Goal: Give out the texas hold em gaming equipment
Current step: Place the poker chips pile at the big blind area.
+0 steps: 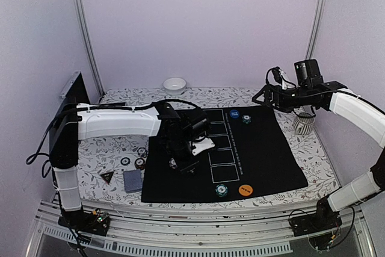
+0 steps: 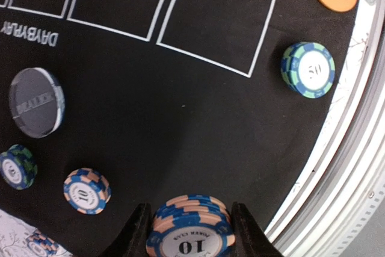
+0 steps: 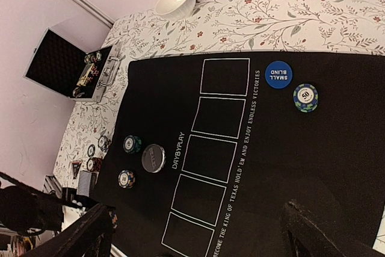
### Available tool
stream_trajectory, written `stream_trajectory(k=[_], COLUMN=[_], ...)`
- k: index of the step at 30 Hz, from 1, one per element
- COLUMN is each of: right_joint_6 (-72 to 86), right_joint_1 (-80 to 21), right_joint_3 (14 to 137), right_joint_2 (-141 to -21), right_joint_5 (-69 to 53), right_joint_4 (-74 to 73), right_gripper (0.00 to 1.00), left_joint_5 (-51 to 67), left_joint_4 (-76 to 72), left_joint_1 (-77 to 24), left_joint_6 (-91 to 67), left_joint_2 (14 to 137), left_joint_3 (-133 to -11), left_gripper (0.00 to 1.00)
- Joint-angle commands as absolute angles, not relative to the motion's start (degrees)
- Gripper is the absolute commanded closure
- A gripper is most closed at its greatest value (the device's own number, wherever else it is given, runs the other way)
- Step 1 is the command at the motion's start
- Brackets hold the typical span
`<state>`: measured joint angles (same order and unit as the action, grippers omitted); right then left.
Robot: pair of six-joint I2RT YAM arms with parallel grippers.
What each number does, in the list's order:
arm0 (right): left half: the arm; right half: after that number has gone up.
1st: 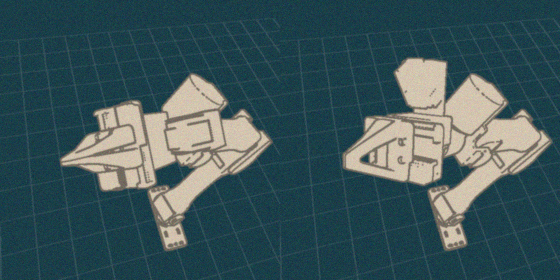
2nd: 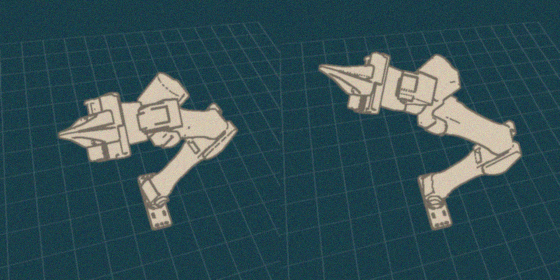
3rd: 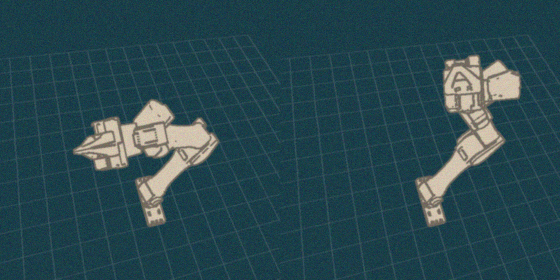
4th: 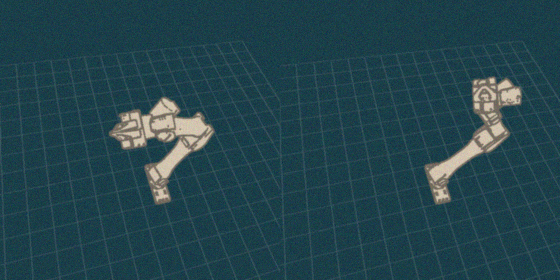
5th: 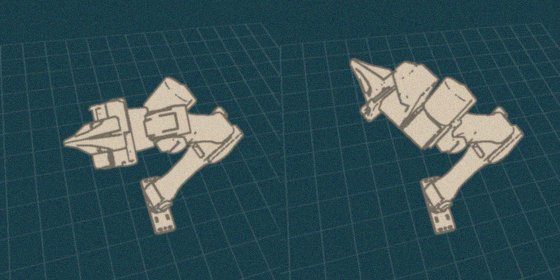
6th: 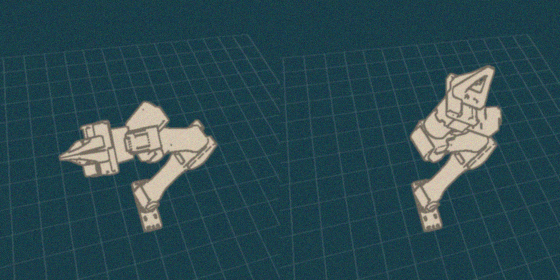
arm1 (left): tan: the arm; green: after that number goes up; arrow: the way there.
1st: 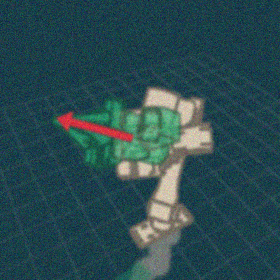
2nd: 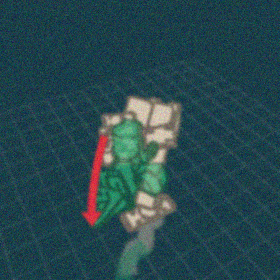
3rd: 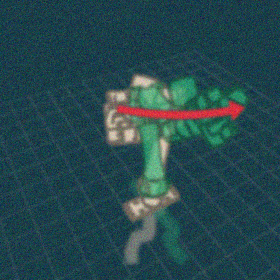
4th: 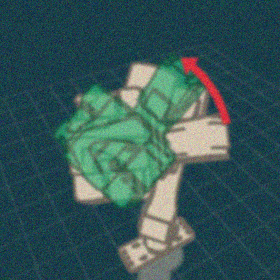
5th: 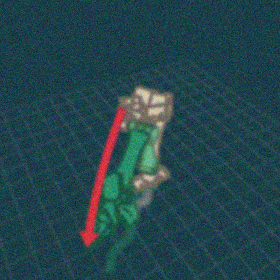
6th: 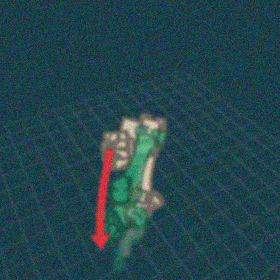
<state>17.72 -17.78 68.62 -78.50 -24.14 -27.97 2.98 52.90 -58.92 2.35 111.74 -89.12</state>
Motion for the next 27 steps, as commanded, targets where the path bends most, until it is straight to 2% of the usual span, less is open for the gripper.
stream_trajectory(k=[1,16,27], right_joint_6=[18.46,17.33,16.88], right_joint_1=[-18.12,-18.06,-18.03], right_joint_3=[67.91,67.68,67.87], right_joint_2=[-76.70,-77.17,-77.37], right_joint_5=[-24.54,-23.65,-23.02], right_joint_4=[-26.67,-26.79,-26.98], right_gripper=[0.01,0.01,0.00], left_joint_5=[6.29,7.67,8.33], left_joint_4=[51.87,50.37,51.33], left_joint_1=[-61.09,-64.64,-66.15], left_joint_6=[4.13,5.67,6.90], left_joint_2=[114.50,124.13,124.78], left_joint_3=[-91.87,-96.11,-95.56], left_gripper=[1.00,1.00,1.00])
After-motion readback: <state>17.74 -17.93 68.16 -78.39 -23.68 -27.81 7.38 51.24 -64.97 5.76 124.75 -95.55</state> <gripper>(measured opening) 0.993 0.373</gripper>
